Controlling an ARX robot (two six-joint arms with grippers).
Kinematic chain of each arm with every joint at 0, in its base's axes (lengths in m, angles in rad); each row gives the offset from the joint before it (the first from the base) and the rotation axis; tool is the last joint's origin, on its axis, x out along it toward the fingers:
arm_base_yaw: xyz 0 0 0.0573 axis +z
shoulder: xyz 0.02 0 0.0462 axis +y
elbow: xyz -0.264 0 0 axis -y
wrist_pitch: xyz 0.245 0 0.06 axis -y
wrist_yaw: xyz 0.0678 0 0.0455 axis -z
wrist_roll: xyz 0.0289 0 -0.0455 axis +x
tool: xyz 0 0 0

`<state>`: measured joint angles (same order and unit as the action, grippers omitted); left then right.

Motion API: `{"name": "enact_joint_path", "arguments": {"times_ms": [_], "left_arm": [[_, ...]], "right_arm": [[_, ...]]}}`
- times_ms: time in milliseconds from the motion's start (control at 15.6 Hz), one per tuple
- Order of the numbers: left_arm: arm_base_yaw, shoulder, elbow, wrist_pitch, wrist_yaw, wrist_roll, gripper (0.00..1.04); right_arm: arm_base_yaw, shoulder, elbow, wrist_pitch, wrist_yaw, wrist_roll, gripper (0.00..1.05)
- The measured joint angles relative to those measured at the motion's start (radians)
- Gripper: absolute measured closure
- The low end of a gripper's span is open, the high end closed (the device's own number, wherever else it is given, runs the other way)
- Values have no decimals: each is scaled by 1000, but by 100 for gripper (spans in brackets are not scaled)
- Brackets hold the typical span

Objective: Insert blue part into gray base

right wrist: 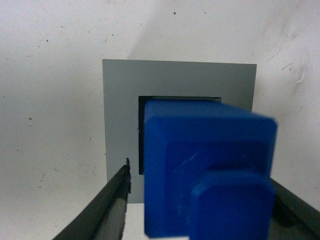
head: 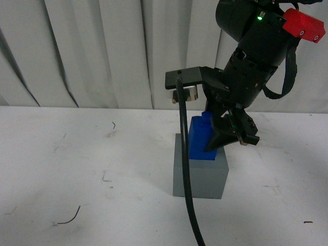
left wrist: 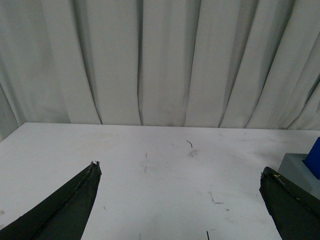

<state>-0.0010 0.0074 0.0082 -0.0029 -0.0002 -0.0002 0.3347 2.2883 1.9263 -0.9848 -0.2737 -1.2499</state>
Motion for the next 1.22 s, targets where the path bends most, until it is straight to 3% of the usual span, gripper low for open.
{"name": "enact_joint_path", "arguments": {"times_ms": [256, 449, 769, 897, 1026, 1090, 1218], "left_arm": [[0, 0, 0, 0, 0, 0, 7], [0, 0, 0, 0, 0, 0, 7], [0, 0, 0, 0, 0, 0, 7], [0, 0, 0, 0, 0, 0, 7], [0, 0, 0, 0, 0, 0, 7], [0, 0, 0, 0, 0, 0, 7], [0, 0, 0, 0, 0, 0, 7]], "right_arm": [[-1, 0, -2, -8, -19, 1, 4], [-1, -7, -3, 3, -76, 12, 6], [-16, -133, -126, 145, -156, 55, 6], [-53, -212, -225, 296, -256, 100, 6], [-101, -342, -385, 598, -330, 217, 6], [-123, -413, -477, 794, -319, 314, 6], [-164, -500, -652, 1165, -179, 530, 6]]}}
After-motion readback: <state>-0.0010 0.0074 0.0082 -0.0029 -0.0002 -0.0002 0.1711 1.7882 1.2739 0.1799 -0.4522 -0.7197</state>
